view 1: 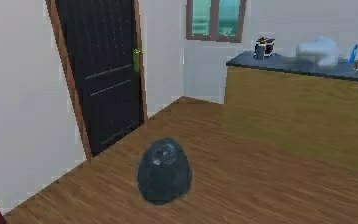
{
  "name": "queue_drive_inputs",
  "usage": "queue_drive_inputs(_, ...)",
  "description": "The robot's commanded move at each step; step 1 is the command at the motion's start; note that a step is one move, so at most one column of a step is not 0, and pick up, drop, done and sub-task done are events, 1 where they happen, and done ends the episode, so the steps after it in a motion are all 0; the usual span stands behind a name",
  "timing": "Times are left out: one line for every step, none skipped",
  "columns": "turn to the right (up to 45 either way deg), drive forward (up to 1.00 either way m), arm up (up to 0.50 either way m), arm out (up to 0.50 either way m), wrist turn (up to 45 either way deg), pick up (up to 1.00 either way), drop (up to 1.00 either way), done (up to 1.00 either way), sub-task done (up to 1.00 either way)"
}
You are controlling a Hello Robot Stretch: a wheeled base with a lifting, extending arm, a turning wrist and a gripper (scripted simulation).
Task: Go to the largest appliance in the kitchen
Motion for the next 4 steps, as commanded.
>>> queue_drive_inputs(33.0,0.00,0.00,0.00,0.0,0.00,0.00,0.00,0.00)
queue_drive_inputs(0.0,0.90,0.00,0.00,0.0,0.00,0.00,0.00,0.00)
queue_drive_inputs(-21.0,0.00,0.00,0.00,0.0,0.00,0.00,0.00,0.00)
queue_drive_inputs(0.0,0.90,0.00,0.00,0.0,0.00,0.00,0.00,0.00)
